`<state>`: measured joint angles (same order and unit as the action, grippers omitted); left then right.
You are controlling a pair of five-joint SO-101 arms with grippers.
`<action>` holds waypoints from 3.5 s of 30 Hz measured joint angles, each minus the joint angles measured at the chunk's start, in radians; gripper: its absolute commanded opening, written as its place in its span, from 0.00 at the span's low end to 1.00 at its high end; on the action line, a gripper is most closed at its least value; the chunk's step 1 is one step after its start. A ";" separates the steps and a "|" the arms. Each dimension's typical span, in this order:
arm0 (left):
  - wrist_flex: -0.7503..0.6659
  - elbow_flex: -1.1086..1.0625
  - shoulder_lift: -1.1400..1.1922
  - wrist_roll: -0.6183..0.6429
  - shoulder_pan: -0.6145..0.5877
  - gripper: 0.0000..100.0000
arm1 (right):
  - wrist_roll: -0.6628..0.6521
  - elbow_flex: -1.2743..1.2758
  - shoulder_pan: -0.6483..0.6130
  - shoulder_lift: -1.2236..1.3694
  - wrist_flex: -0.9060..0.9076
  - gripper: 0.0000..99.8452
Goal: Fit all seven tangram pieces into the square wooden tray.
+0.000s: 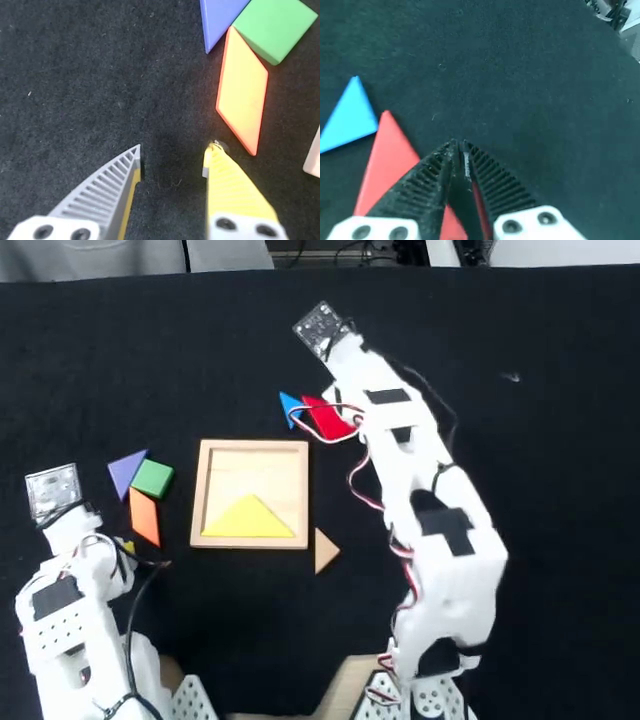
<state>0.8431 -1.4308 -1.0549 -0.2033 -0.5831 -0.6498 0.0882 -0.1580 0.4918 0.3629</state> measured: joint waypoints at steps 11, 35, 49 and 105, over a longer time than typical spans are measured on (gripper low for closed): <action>0.000 0.000 0.000 0.000 0.000 0.21 | -0.092 -0.322 0.000 0.222 0.367 0.01; 0.000 0.000 0.000 0.000 0.000 0.21 | -0.258 -0.416 -0.094 -0.150 1.324 0.01; 0.000 0.000 0.000 0.000 0.000 0.21 | 0.069 0.339 -0.285 -0.411 0.758 0.25; 0.000 -0.006 0.000 0.000 0.000 0.21 | -0.052 0.315 -0.166 -0.245 0.644 0.19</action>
<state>0.8431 -1.4369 -1.0549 -0.2033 -0.5831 -0.7020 0.4028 -0.3237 0.2463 1.0073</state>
